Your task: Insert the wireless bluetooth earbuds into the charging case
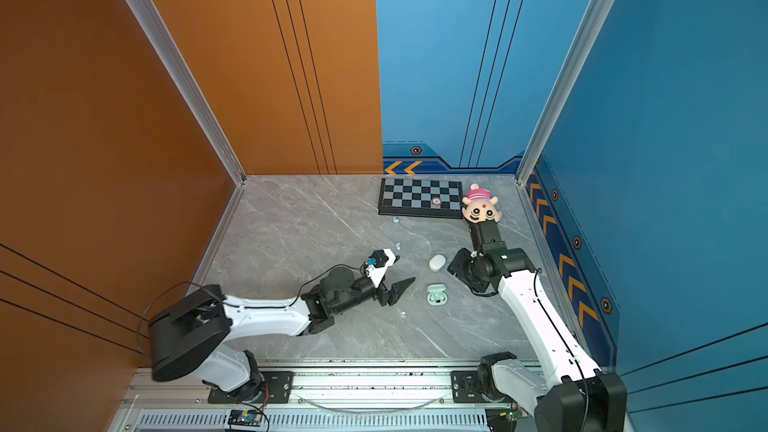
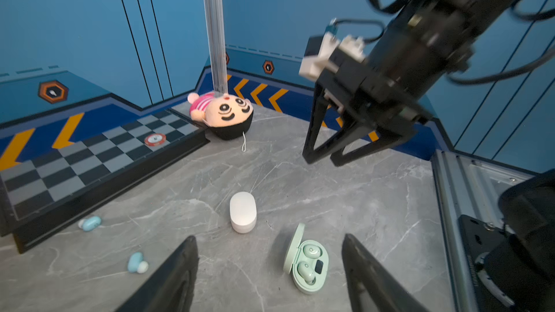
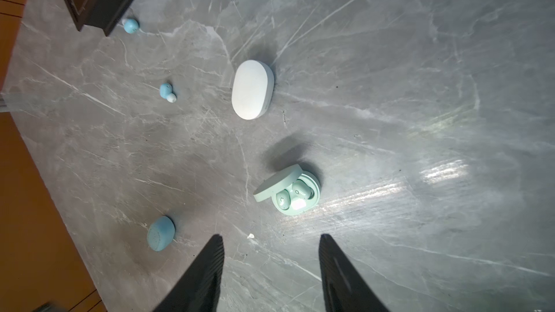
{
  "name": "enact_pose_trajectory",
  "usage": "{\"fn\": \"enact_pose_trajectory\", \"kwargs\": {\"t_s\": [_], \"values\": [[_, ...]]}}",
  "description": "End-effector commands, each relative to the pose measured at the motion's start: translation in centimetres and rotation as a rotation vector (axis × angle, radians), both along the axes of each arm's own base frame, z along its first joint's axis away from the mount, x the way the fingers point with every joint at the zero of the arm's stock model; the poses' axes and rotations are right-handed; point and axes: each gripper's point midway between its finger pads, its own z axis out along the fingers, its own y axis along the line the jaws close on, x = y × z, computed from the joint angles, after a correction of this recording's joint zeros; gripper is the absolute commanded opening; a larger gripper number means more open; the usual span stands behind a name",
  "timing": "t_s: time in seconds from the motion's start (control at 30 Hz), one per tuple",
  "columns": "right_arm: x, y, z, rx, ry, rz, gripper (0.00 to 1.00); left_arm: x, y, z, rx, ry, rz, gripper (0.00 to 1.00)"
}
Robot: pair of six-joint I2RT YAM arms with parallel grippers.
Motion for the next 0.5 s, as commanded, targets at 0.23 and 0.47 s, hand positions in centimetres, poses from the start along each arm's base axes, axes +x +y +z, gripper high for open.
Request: {"fn": "enact_pose_trajectory", "kwargs": {"t_s": [0.23, 0.47], "values": [[0.2, 0.9, -3.8, -0.080, 0.231, 0.180, 0.53, -2.2, 8.3, 2.1, 0.013, 0.061, 0.157, 0.98], [2.4, 1.4, -5.2, -0.171, 0.285, 0.285, 0.54, -2.4, 10.8, 1.7, -0.028, 0.095, 0.234, 0.98]]}}
